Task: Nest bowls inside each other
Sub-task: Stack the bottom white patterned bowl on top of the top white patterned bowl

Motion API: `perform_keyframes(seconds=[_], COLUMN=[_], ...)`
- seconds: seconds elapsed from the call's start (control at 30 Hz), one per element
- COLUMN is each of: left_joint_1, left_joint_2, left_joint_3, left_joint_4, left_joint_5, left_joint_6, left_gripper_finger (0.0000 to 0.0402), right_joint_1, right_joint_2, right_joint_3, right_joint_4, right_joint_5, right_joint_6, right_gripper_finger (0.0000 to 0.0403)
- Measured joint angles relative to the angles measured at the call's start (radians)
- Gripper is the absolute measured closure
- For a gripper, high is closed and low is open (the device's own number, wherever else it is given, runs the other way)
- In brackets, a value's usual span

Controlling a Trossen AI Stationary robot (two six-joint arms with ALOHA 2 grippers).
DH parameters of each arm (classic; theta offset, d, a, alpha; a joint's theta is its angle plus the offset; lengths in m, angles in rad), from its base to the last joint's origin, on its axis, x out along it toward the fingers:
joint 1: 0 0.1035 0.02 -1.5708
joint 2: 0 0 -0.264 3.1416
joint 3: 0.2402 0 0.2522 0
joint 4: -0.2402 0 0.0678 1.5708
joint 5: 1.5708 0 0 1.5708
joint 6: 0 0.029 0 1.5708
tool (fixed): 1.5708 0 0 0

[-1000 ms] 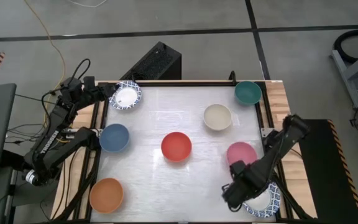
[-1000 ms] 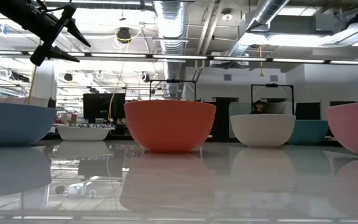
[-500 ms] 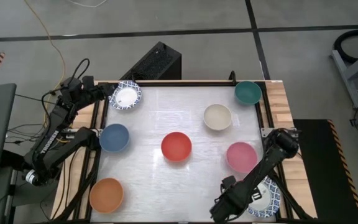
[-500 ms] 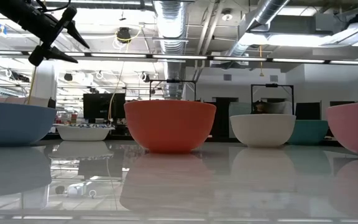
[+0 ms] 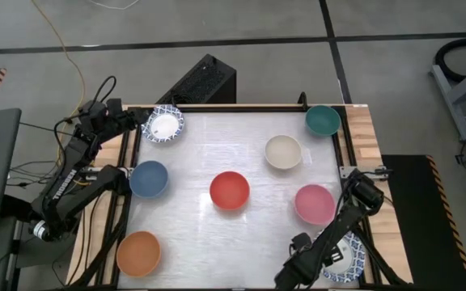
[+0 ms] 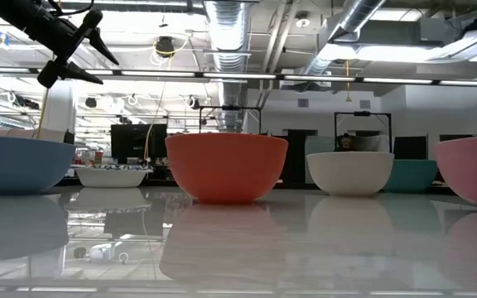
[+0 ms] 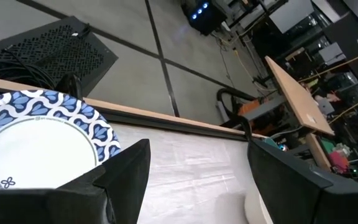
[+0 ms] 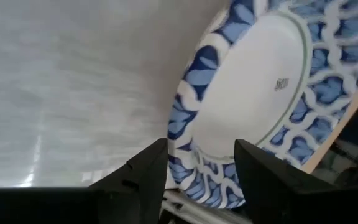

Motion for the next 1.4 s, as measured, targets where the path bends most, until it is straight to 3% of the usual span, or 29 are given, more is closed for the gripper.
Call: perform_keyframes(seconds=[0.4,1.03,1.27,1.4], left_joint_1=[0.0,0.0,0.0,0.0], left_joint_2=[0.0,0.0,0.0,0.0], left_joint_3=[0.0,0.0,0.0,0.0], left_joint_4=[-0.003,-0.009,-0.011,-0.011], left_joint_5=[0.003,0.004,0.005,0.022], left_joint_6=[0.0,0.013,0.013,0.013], left_gripper_finger=[0.0144,0.0144,0.0144,0.0144], right_joint_1=[-0.002,-0.012,-0.034,-0.056], right_joint_2=[0.007,0.019,0.019,0.017], right_joint_3=[-0.041,-0.008,0.099,0.207], right_joint_4=[0.046,0.078,0.079,0.079], right_joint_5=[0.0,-0.079,-0.064,0.043], right_joint_6=[-0.04,-0.044,-0.14,-0.239], right_gripper_finger=[0.0203,0.038,0.0397,0.0397])
